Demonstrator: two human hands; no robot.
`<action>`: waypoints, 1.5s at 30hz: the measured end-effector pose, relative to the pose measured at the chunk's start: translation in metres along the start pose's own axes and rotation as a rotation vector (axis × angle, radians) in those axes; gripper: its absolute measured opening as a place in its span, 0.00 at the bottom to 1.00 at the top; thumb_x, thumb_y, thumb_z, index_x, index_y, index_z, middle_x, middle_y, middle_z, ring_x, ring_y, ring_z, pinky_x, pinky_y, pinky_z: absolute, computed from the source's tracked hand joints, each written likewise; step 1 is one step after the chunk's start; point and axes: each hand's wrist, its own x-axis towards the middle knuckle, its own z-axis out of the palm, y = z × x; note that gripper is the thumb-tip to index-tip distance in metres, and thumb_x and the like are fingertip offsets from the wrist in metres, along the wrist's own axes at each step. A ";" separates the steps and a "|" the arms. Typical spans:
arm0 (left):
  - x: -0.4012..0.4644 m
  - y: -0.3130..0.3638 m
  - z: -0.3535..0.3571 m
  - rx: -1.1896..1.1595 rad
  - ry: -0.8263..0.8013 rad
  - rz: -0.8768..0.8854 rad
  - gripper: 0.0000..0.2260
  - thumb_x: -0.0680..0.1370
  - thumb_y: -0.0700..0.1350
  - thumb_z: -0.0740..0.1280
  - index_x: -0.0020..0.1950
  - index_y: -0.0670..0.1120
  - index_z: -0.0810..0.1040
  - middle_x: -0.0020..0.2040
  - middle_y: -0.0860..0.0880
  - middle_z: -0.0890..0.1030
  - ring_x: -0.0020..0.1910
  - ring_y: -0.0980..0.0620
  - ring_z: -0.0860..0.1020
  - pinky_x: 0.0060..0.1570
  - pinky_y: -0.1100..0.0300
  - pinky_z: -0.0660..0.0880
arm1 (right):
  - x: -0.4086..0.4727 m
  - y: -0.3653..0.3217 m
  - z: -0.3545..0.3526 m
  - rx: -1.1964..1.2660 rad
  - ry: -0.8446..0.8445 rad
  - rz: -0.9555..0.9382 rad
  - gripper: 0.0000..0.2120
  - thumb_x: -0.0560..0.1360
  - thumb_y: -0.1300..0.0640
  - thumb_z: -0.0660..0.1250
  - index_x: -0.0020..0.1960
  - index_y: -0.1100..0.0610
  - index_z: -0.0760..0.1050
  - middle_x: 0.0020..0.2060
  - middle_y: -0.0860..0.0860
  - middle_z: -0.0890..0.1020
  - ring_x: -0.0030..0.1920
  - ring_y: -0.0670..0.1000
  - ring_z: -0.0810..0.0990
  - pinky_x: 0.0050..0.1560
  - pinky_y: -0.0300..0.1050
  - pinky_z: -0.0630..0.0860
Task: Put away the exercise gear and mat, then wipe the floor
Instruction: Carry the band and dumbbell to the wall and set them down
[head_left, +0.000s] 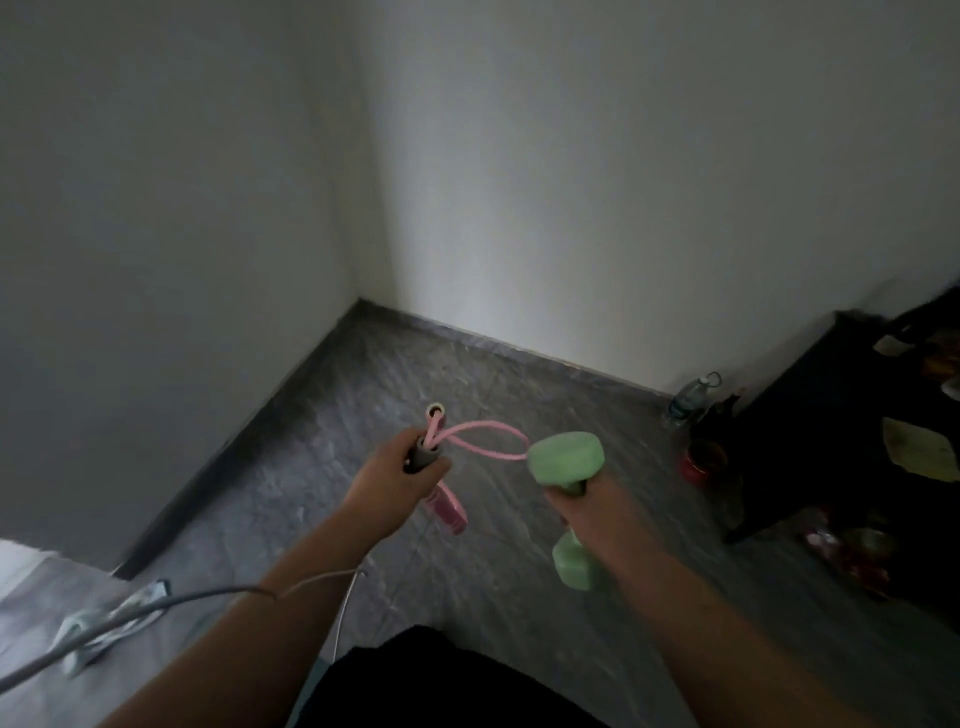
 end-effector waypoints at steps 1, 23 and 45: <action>0.022 0.000 -0.001 0.017 0.009 0.005 0.13 0.64 0.62 0.68 0.45 0.59 0.77 0.35 0.49 0.78 0.33 0.54 0.75 0.38 0.51 0.75 | 0.022 -0.008 0.002 -0.010 -0.022 -0.024 0.06 0.74 0.51 0.74 0.45 0.47 0.77 0.34 0.41 0.78 0.32 0.36 0.76 0.39 0.36 0.69; 0.570 -0.023 0.035 0.351 -0.388 -0.055 0.06 0.74 0.41 0.71 0.50 0.46 0.77 0.40 0.48 0.79 0.38 0.53 0.76 0.40 0.57 0.71 | 0.531 -0.039 0.004 -0.261 -0.108 0.194 0.16 0.73 0.53 0.74 0.56 0.62 0.80 0.50 0.59 0.84 0.52 0.58 0.83 0.47 0.45 0.76; 1.020 -0.492 0.325 0.735 -0.658 0.093 0.07 0.78 0.46 0.66 0.54 0.57 0.73 0.46 0.54 0.78 0.43 0.53 0.77 0.43 0.58 0.74 | 1.075 0.341 0.268 -0.374 -0.222 0.276 0.09 0.76 0.55 0.69 0.55 0.46 0.77 0.51 0.45 0.83 0.51 0.43 0.81 0.52 0.31 0.70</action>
